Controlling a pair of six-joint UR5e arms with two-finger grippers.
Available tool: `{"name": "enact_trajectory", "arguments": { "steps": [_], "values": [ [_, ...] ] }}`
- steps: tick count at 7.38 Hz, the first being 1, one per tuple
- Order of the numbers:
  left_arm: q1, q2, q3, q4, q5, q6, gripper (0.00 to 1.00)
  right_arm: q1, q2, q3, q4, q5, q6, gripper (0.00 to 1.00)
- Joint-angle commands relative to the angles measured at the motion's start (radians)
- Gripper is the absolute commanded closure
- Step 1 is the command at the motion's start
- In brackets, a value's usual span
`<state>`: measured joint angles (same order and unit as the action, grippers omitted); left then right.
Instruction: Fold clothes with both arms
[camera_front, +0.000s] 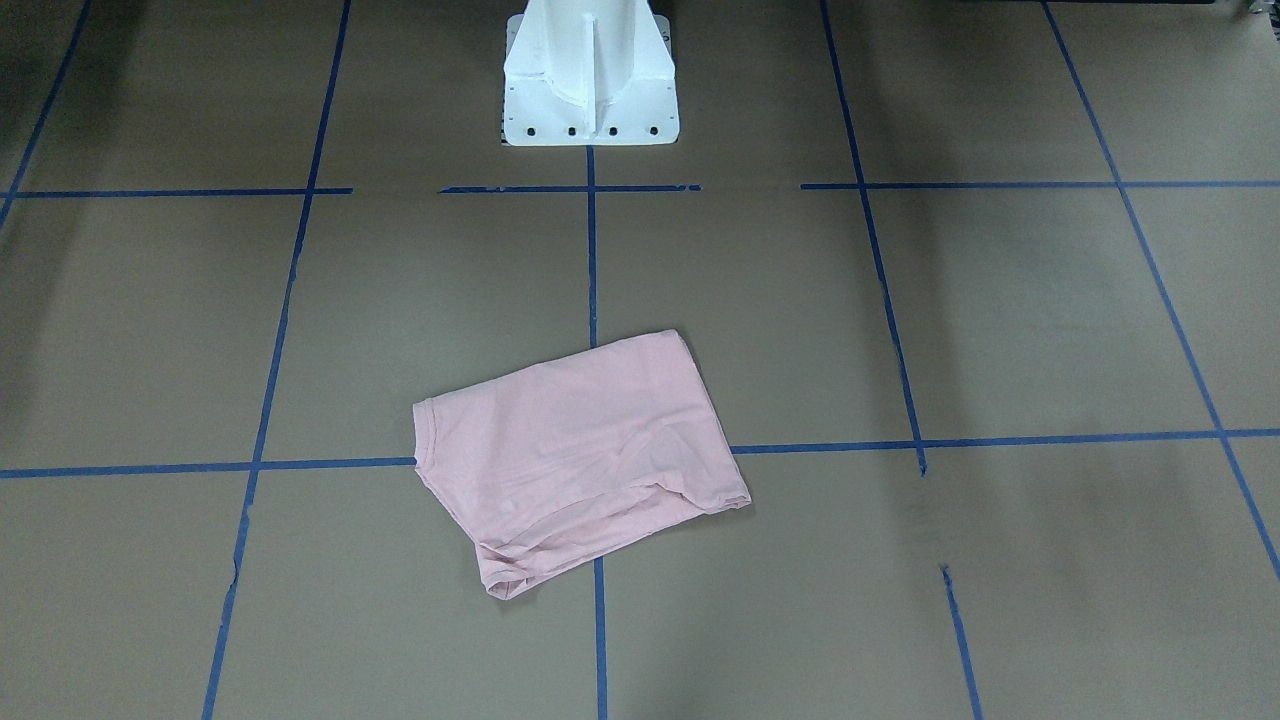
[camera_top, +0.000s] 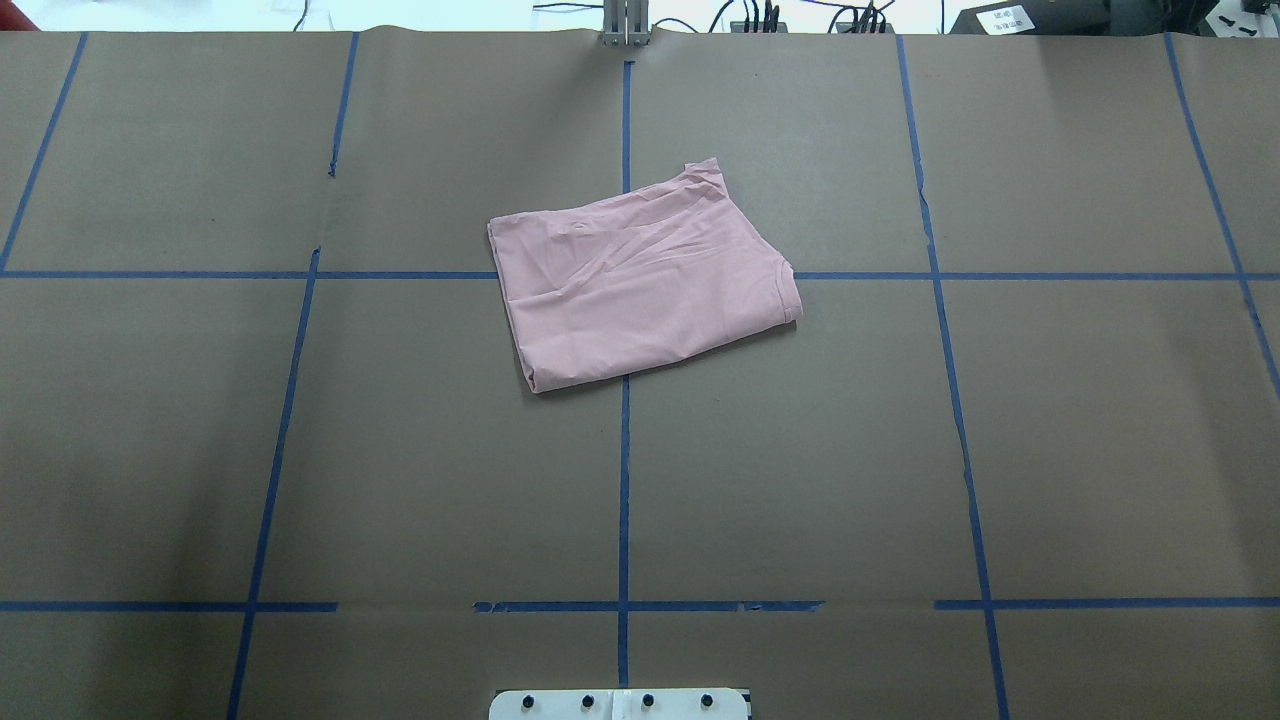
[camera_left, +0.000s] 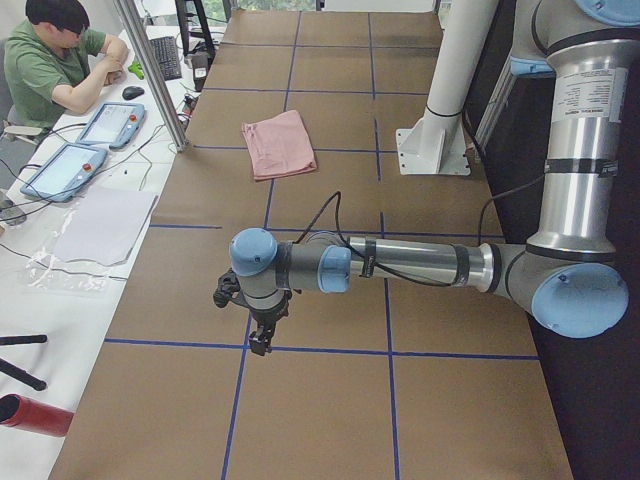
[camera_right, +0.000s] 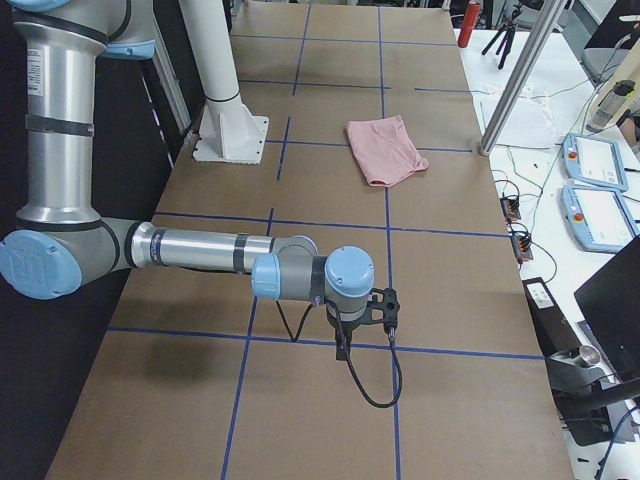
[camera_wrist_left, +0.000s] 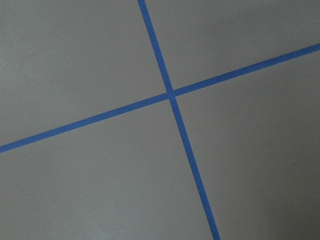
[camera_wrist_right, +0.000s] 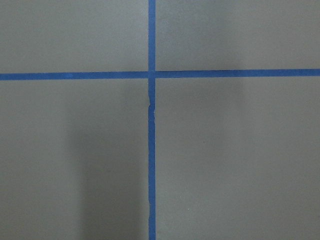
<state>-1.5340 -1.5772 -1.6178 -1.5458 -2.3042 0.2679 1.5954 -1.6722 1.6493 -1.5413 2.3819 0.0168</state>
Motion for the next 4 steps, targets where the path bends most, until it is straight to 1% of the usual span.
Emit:
{"name": "enact_trajectory", "arguments": {
  "steps": [1,4],
  "values": [
    [0.000,0.000,0.003,0.000,-0.001,0.001,0.00,-0.044,0.009,0.023,0.032,-0.001,0.142,0.00],
    [0.000,-0.001,0.001,0.000,-0.004,-0.007,0.00,-0.080,0.009,0.023,0.046,-0.004,0.170,0.00]
  ]
}}
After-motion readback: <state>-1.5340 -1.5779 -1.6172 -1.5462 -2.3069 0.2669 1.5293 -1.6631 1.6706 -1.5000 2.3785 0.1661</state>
